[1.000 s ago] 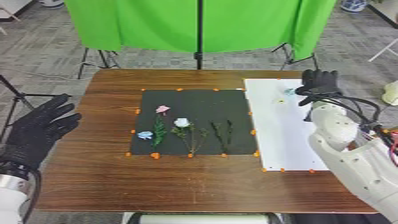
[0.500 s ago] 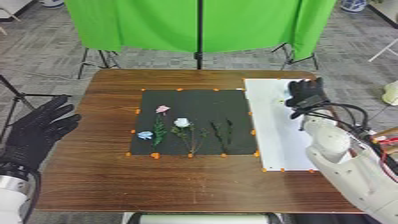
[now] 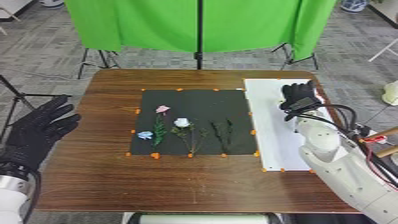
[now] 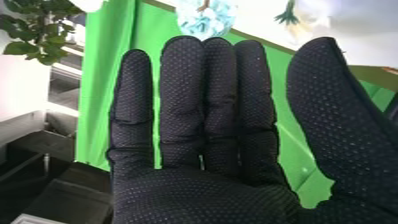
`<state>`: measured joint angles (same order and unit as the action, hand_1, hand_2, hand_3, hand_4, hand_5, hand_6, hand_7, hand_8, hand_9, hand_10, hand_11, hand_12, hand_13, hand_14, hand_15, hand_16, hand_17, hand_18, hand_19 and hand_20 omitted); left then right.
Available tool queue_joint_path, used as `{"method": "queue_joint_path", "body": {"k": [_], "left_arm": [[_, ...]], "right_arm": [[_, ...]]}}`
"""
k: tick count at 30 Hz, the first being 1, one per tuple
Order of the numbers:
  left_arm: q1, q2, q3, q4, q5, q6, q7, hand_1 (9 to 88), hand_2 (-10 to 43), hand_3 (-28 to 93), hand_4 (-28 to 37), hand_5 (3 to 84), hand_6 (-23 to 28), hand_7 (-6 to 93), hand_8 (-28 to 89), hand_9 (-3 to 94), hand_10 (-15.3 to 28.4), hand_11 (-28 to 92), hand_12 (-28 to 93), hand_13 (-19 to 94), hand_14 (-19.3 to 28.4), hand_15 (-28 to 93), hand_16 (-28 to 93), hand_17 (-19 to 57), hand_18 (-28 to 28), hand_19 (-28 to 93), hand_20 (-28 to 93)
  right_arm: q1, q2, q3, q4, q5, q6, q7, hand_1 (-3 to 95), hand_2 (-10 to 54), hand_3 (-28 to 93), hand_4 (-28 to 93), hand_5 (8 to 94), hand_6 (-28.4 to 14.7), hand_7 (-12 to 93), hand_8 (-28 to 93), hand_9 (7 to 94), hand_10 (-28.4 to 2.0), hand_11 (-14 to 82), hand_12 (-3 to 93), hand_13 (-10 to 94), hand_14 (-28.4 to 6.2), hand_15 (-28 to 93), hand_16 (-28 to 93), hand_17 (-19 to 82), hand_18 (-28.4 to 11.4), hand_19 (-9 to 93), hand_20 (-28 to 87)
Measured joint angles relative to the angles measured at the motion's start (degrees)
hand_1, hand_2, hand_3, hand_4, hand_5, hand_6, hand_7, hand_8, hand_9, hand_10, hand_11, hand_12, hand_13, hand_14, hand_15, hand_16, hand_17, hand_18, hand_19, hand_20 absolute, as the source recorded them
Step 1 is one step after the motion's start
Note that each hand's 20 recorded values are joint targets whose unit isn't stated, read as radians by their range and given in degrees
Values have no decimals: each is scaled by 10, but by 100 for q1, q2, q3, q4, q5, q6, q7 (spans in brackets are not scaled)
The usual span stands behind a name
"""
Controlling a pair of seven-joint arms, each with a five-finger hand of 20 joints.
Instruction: Arrange flowers
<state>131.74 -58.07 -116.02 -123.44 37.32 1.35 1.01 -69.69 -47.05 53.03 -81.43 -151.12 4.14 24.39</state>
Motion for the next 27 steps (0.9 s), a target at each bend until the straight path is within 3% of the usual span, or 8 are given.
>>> {"method": "queue_joint_path", "body": {"k": [5,9,22,23,27], "left_arm": [[-19,0,6,0,0,8,-2,259,45,721,-251,365,31,158,-99,308,120,205,89,269,147,445,-45,-67,214,533,83],[-38,-18,8,0,0,10,-6,260,47,719,-252,365,31,157,-99,308,120,205,89,270,146,445,-46,-67,214,533,83],[-66,-25,23,0,1,21,-20,258,50,720,-252,367,32,157,-100,309,120,208,88,271,146,446,-47,-66,212,532,82],[-66,-27,23,0,1,22,-19,258,50,721,-252,367,32,156,-100,309,120,208,88,271,146,446,-47,-67,213,532,82],[-65,-30,23,0,1,23,-18,258,49,722,-253,367,31,157,-100,309,120,207,87,271,145,445,-47,-67,212,533,82]], "right_arm": [[44,-61,-14,92,-3,-148,27,455,-95,800,-283,485,51,653,-42,629,-29,379,413,585,11,570,336,216,-136,655,285],[92,-121,-39,208,-24,-121,59,474,-91,794,-283,573,59,644,-17,725,-24,333,469,658,-1,566,362,233,-133,663,298],[31,-145,-4,265,3,343,-58,464,-92,836,-283,606,50,637,-2,773,-24,319,497,689,-9,591,363,252,-136,691,319],[26,-145,-6,264,-1,383,-63,457,-93,843,-283,596,51,644,2,758,-26,330,498,675,-11,600,366,251,-135,692,320],[23,-144,-58,261,-41,524,-33,371,-95,873,-283,460,28,697,-7,565,-56,502,476,541,-47,737,300,218,-139,700,323]]}}
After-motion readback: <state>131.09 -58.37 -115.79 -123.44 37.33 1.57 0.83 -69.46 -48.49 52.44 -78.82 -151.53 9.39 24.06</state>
